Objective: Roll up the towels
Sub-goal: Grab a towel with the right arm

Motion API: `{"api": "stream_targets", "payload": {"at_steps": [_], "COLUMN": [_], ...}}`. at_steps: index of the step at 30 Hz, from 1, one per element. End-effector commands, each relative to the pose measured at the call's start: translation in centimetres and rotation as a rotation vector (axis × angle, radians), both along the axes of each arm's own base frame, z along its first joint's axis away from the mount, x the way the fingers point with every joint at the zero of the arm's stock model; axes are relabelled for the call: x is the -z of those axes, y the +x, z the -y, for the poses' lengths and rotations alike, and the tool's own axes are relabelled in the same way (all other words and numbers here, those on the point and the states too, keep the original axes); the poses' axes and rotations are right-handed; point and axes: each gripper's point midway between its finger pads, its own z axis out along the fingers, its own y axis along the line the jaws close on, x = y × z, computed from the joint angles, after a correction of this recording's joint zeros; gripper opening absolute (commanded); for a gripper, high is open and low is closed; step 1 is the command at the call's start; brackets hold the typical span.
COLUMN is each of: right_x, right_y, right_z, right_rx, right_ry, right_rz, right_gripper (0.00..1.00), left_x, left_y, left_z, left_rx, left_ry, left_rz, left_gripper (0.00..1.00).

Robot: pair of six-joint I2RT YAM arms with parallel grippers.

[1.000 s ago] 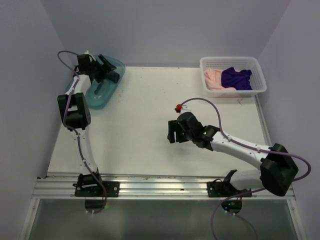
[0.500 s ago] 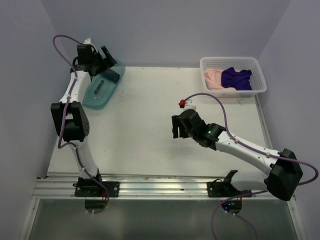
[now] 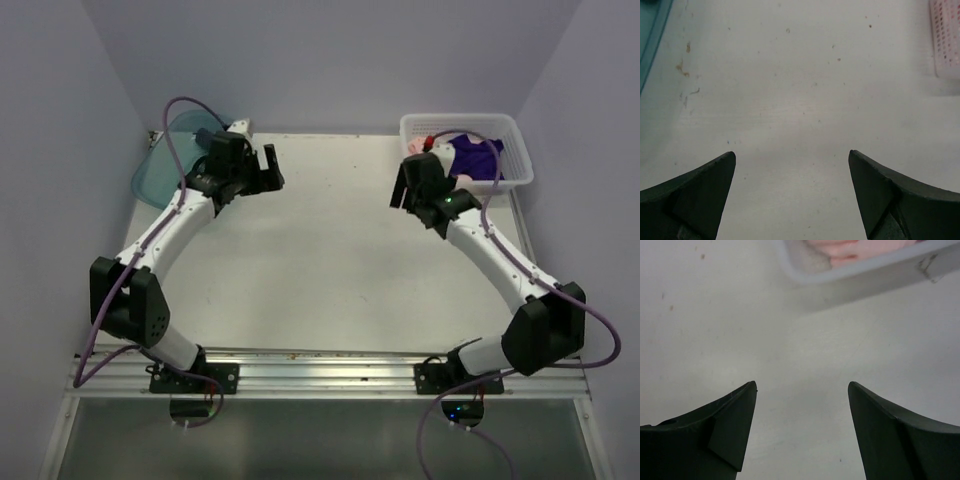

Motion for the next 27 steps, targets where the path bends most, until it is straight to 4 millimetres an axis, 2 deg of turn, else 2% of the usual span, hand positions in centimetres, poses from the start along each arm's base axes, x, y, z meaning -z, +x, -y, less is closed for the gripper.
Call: {"api": "stream_targets", "payload": {"at_steps": [1, 3, 4, 5, 6, 7, 8, 9, 10, 11, 12, 13, 14, 16, 18, 22, 24, 26, 27], "right_x": [-3.8, -4.3, -4.4, -5.6, -5.4, -3.1, -4.5, -4.3, -1.3, -3.1, -2.4, 0.2, -0.8, 0.0, 2.0, 5.2, 6.4, 6.8, 7.3], "right_y": [4.5, 7.0, 8.1, 9.6, 10.4, 11.9, 13.3, 14.2, 15.5, 16.9, 17.7, 18.7, 19.9, 20.9, 22.0, 23.1, 23.8, 24.2, 24.3], "right_z": [5.2, 7.3, 9.5, 10.4, 11.3, 12.9, 13.7, 15.0, 16.5, 17.1, 18.4, 19.0, 19.5, 21.0, 22.2, 23.2, 23.6, 23.9, 24.1], "right_rx": [0.161, 0.226, 0.283, 0.304, 0.331, 0.367, 0.383, 0.413, 0.444, 0.446, 0.47, 0.483, 0.49, 0.522, 0.547, 0.566, 0.565, 0.556, 0.554], "right_ry": [0.059, 0.08, 0.095, 0.105, 0.104, 0.105, 0.115, 0.12, 0.116, 0.127, 0.125, 0.122, 0.135, 0.154, 0.179, 0.227, 0.242, 0.259, 0.264], "right_rz": [0.06, 0.05, 0.053, 0.085, 0.077, 0.027, 0.051, 0.043, -0.019, 0.012, 0.0, -0.048, -0.025, -0.027, -0.046, -0.057, -0.057, -0.048, -0.053], "right_gripper": [0.78, 0.78, 0.78, 0.78, 0.78, 0.78, 0.78, 0.77, 0.77, 0.77, 0.77, 0.77, 0.77, 0.77, 0.77, 0.76, 0.7, 0.61, 0.51], "left_x": [1.3, 1.8, 1.8, 2.6, 2.1, 2.1, 2.2, 2.2, 2.4, 2.7, 2.7, 2.8, 2.8, 2.9, 2.9, 2.9, 3.1, 3.2, 3.2], "left_y": [-3.1, -4.6, -5.2, -6.0, -6.4, -6.9, -7.4, -7.7, -8.1, -8.6, -9.1, -9.3, -9.7, -10.1, -10.4, -10.6, -10.6, -10.7, -10.7], "left_z": [1.9, 2.5, 3.4, 3.5, 3.8, 4.3, 4.4, 4.9, 5.2, 5.3, 5.7, 5.7, 5.6, 5.6, 5.4, 5.1, 4.9, 4.9, 4.9], "left_rx": [0.049, 0.06, 0.083, 0.094, 0.1, 0.115, 0.122, 0.137, 0.153, 0.162, 0.179, 0.179, 0.179, 0.179, 0.172, 0.154, 0.147, 0.141, 0.14], "left_ry": [0.104, 0.091, 0.061, 0.051, 0.03, 0.018, 0.013, 0.016, 0.025, 0.034, 0.04, 0.042, 0.046, 0.043, 0.042, 0.045, 0.049, 0.049, 0.049], "left_rz": [-0.04, -0.057, -0.061, -0.077, -0.065, -0.069, -0.074, -0.075, -0.08, -0.097, -0.103, -0.111, -0.121, -0.129, -0.134, -0.143, -0.147, -0.152, -0.154], "left_gripper": [0.99, 0.99, 0.99, 0.99, 0.99, 0.99, 0.99, 0.99, 0.99, 0.99, 0.99, 0.99, 0.99, 0.99, 0.99, 0.99, 0.99, 0.99, 0.99]}}
